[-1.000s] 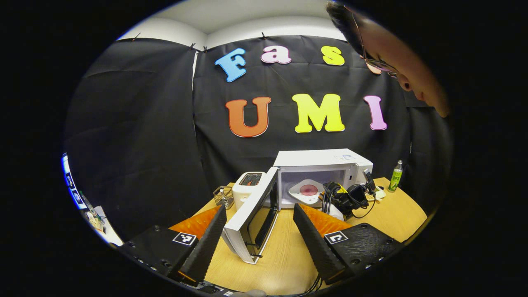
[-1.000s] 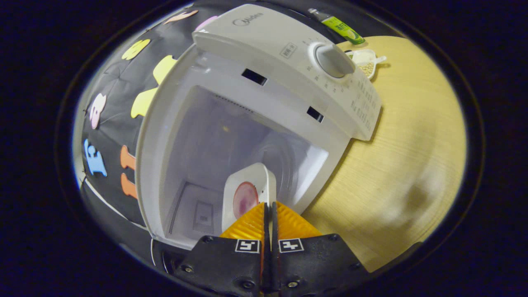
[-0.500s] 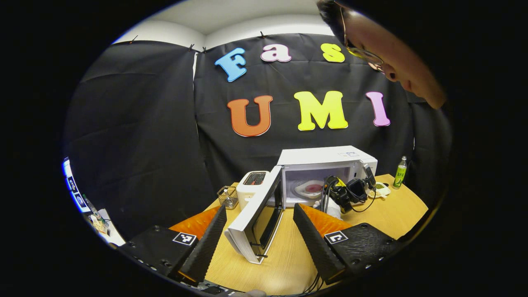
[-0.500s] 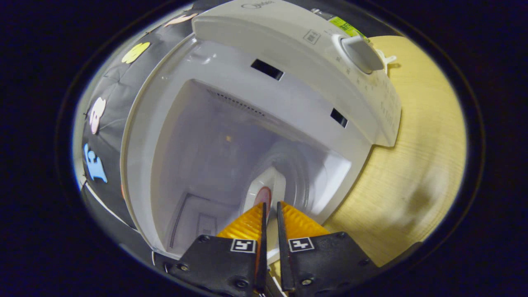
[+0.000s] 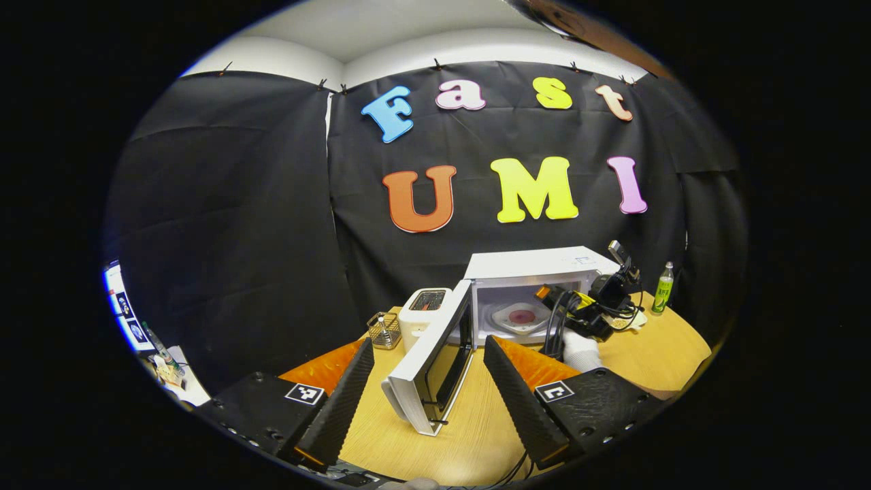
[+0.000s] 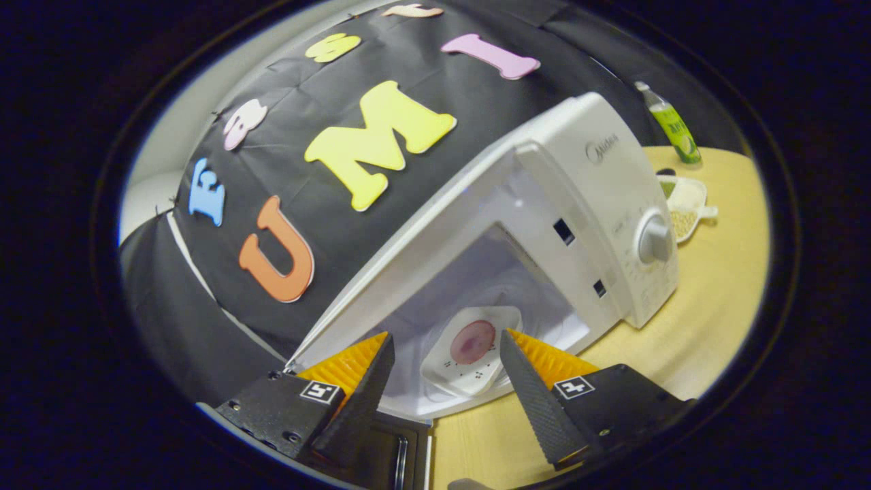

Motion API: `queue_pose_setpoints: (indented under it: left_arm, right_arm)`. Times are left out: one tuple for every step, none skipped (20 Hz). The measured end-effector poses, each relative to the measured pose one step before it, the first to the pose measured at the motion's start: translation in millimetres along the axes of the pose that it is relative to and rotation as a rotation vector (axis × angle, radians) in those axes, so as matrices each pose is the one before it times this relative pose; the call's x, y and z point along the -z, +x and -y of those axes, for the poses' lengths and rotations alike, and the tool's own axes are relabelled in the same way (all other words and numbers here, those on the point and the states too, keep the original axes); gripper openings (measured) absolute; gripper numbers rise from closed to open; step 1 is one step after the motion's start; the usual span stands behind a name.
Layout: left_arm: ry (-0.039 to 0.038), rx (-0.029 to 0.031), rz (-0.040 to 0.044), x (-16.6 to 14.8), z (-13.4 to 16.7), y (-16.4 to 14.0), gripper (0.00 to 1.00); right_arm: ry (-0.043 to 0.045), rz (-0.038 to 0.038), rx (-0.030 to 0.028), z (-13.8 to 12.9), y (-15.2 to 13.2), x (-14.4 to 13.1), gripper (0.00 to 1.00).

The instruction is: Open the microwave oven with the left hand, put the food in, and close the microwave oven.

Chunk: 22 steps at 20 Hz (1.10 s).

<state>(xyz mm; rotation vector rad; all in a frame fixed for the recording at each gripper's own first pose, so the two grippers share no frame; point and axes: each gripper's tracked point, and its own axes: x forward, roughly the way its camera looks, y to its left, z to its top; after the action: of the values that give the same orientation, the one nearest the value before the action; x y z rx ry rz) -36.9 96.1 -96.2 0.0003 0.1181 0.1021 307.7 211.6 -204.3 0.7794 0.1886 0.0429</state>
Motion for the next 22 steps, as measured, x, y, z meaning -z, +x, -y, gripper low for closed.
queue_pose_setpoints:
  left_arm:
    - [-0.00986,0.00611,0.00922,-3.37,0.99,-0.38,0.97]
    - [-0.00785,0.00621,0.01042,-3.42,0.35,0.38,0.97]
    - [-0.00578,0.00774,0.00922,-3.52,1.02,0.8,0.96]
    - [-0.00082,0.00525,0.0101,-4.36,0.71,2.45,0.96]
    - [-0.0042,0.00952,0.00942,-3.02,0.43,0.89,0.96]
    - [-0.00273,0.00956,0.01228,-3.67,2.84,0.57,0.97]
    - [-0.00169,0.00866,0.00678,-1.95,0.88,1.61,0.97]
    - [-0.00246,0.00963,0.0061,-0.25,1.23,1.57,0.96]
    - [-0.00528,0.00945,0.00662,-2.71,2.83,1.44,0.97]
    - [-0.00645,0.01235,0.00328,-1.64,3.28,1.84,0.96]
    - [-0.00736,0.01319,0.00073,0.86,2.88,0.2,0.96]
    - [-0.00629,0.01221,0.00381,-0.35,3.16,3.08,1.0]
    - [-0.00156,0.01272,0.00156,0.26,3.52,1.61,0.96]
    - [0.00447,0.00883,-0.00204,0.19,2.39,2.67,0.96]
    - [0.00379,0.00886,0.00167,0.93,2.62,3.94,0.96]
    - [0.00093,0.01279,0.00002,1.09,3.73,0.96,0.96]
    - [0.00253,0.01633,0.00559,0.97,4.81,2.64,0.96]
    - [0.0035,0.01013,-0.00484,3.53,2.86,3.4,0.97]
    - [0.0012,0.00752,-0.00652,4.84,0.31,2.07,0.96]
    - [-0.00329,0.01044,0.00072,2.25,1.3,3.41,0.96]
    - [-0.00663,0.00485,-0.0004,2.51,-0.4,3.31,0.96]
    - [-0.00502,0.00241,-0.00185,1.65,-0.23,3.64,0.96]
  right_arm:
    - [-0.05772,0.00427,-0.00225,-1.79,-15.54,-10.0,0.87]
    - [-0.05564,0.00456,-0.01102,-1.85,-12.86,-13.63,0.88]
    - [-0.06872,0.01234,-0.00849,-1.9,-15.05,-11.67,0.88]
    - [-0.06369,0.00553,-0.00774,-0.27,-12.47,-15.21,1.0]
    - [-0.06591,0.01293,-0.01117,-0.65,-13.92,-15.47,0.89]
    - [-0.06246,-0.00006,-0.01226,-0.38,-13.62,-11.58,1.0]
    - [-0.05483,-0.0045,-0.00708,2.51,-12.83,-10.73,0.89]
    - [-0.0612,0.00644,-0.005,2.51,-13.28,-11.13,0.9]
    - [-0.0498,-0.00191,-0.00334,2.93,-14.52,-7.67,1.0]
    - [-0.0422,0.00944,-0.00138,5.14,-13.71,-10.75,1.0]
    - [-0.02438,-0.00369,0.0052,10.3,-8.32,-1.59,0.91]
    - [-0.01074,-0.00497,0.00468,8.34,-11.64,-4.66,0.91]
    - [-0.01428,-0.00125,0.00897,5.46,-16.61,-5.77,0.91]
    - [-0.01735,-0.00161,0.01895,10.82,-11.69,-4.8,1.0]
    - [-0.01101,-0.00251,0.01787,12.35,-11.41,-4.06,1.0]
    - [-0.00573,-0.00629,0.01164,9.89,-10.46,-2.66,1.0]
    - [-0.0112,-0.00367,0.02321,12.19,-9.28,-4.49,1.0]
    - [-0.0114,0.00553,0.01979,12.08,-10.8,-4.55,0.91]
    - [-0.01027,-0.00335,0.01285,7.0,-10.44,-1.98,0.91]
    - [-0.01663,0.00308,0.01267,6.33,-9.65,-1.02,1.0]
    - [-0.01574,0.00396,0.01477,6.96,-8.94,-1.83,0.91]
    - [-0.01303,-0.00265,0.01295,6.1,-7.29,-0.19,1.0]
